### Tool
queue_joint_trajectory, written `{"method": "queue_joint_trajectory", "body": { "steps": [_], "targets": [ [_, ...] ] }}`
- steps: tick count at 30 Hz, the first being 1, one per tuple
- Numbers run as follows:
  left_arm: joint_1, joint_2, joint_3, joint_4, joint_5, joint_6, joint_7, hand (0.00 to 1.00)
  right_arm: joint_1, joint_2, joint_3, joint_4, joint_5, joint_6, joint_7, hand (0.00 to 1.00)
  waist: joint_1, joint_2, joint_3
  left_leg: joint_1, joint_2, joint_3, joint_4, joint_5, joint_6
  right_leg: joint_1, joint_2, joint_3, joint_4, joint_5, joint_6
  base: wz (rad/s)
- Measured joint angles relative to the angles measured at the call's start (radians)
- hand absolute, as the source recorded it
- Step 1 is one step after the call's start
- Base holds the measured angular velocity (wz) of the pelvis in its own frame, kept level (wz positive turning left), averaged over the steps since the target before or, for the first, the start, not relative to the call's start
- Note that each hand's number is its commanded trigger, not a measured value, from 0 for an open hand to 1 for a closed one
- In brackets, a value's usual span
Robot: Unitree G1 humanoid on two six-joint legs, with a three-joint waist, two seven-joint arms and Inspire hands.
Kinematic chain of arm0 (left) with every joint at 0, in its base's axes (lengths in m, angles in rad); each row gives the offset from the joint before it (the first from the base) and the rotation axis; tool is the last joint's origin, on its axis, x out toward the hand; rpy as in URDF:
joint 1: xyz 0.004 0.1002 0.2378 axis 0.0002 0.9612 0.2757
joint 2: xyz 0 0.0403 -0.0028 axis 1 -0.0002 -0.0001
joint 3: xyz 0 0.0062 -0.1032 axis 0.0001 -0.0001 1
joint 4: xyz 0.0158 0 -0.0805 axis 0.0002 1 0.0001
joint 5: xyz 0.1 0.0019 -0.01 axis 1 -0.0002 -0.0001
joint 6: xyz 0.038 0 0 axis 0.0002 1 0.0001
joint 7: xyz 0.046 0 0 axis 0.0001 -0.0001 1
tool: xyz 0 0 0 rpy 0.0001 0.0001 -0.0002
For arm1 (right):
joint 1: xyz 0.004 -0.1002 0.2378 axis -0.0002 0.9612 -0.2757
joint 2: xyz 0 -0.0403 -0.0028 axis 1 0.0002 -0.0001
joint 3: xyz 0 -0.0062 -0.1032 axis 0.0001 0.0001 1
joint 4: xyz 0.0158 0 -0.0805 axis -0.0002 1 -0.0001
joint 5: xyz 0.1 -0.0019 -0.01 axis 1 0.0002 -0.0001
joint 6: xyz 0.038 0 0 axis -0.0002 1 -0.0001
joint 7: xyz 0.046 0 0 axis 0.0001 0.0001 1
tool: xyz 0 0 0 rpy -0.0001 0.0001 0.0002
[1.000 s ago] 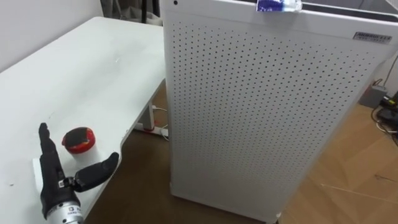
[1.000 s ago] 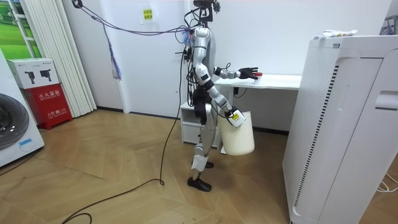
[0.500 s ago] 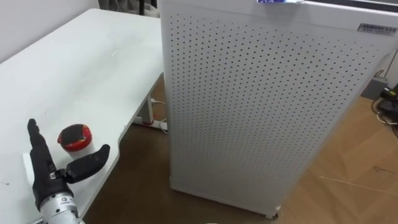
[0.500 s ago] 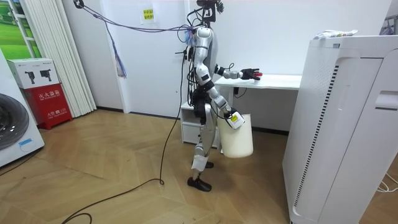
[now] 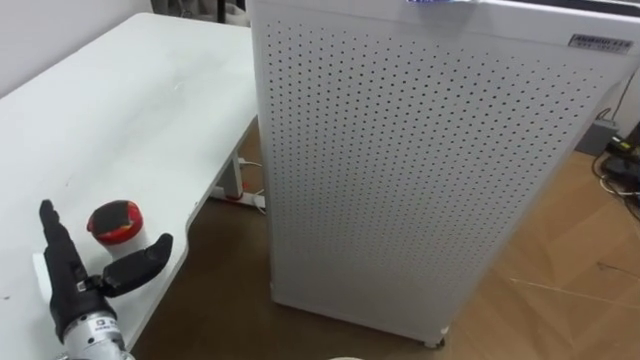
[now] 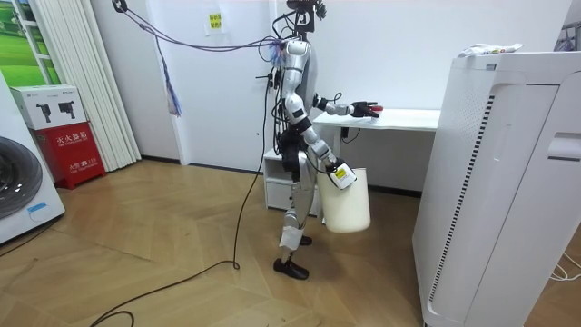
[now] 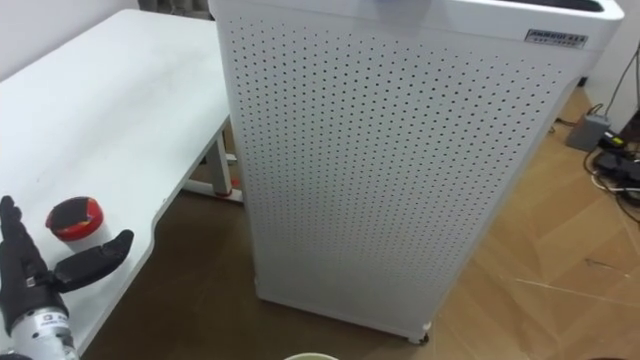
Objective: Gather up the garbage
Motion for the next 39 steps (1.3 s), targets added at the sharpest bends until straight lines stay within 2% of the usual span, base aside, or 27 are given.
{"method": "queue_joint_trajectory", "body": {
  "steps": [1,2,3,8,21,28,39],
  "targets": [
    [-0.002,0.000,-0.004,0.003,-0.022,0.000,0.000,0.52,0.000,-0.001,0.000,0.000,0.000,0.000,0.000,1.00,-0.001,0.003,0.0017,0.000,0.000,0.001,0.000,0.000,0.000,-0.001,0.000,0.000,0.000,0.000,0.000,0.00],
    [-0.004,0.000,-0.009,0.009,-0.039,0.000,0.000,0.63,0.000,-0.002,0.001,-0.001,0.000,0.000,0.000,1.00,-0.001,0.006,0.0039,0.000,0.000,0.002,0.000,0.000,0.000,-0.002,0.000,0.002,0.002,0.000,0.000,0.00],
    [-0.004,0.000,-0.011,0.010,-0.044,0.000,0.000,1.00,0.000,-0.003,0.001,-0.001,0.000,0.000,0.000,1.00,-0.002,0.007,0.0048,-0.001,0.000,0.003,-0.001,0.000,0.000,-0.003,0.000,0.002,0.002,0.000,0.000,0.00],
    [-0.005,0.000,-0.014,0.027,-0.045,0.000,0.008,1.00,-0.002,-0.004,0.002,-0.001,0.001,0.000,-0.001,1.00,-0.021,0.013,0.0039,-0.010,0.001,0.006,-0.001,0.000,0.000,-0.018,-0.001,0.005,0.009,0.000,0.000,-0.01],
    [-0.042,0.007,-0.020,0.084,-0.063,0.000,-0.001,1.00,-0.007,-0.027,0.039,-0.004,0.003,0.000,0.001,1.00,-0.028,0.013,0.0035,-0.008,0.000,0.014,0.000,0.000,0.001,-0.018,-0.003,0.007,0.011,0.000,0.000,-0.01],
    [-0.071,0.006,-0.019,0.124,-0.063,0.000,-0.046,1.00,-0.013,-0.027,0.039,-0.004,0.004,0.000,0.010,1.00,-0.028,0.011,0.0034,-0.009,0.000,0.015,0.000,0.001,0.001,-0.019,-0.003,0.007,0.011,0.000,0.000,0.00],
    [-0.086,0.000,-0.022,0.124,-0.063,0.002,-0.121,1.00,-0.016,-0.025,0.039,-0.004,0.003,0.000,0.012,1.00,-0.028,-0.001,0.0048,-0.009,0.001,0.016,-0.001,0.001,0.001,-0.019,-0.003,0.008,0.011,0.000,0.000,0.00]
  ]
}}
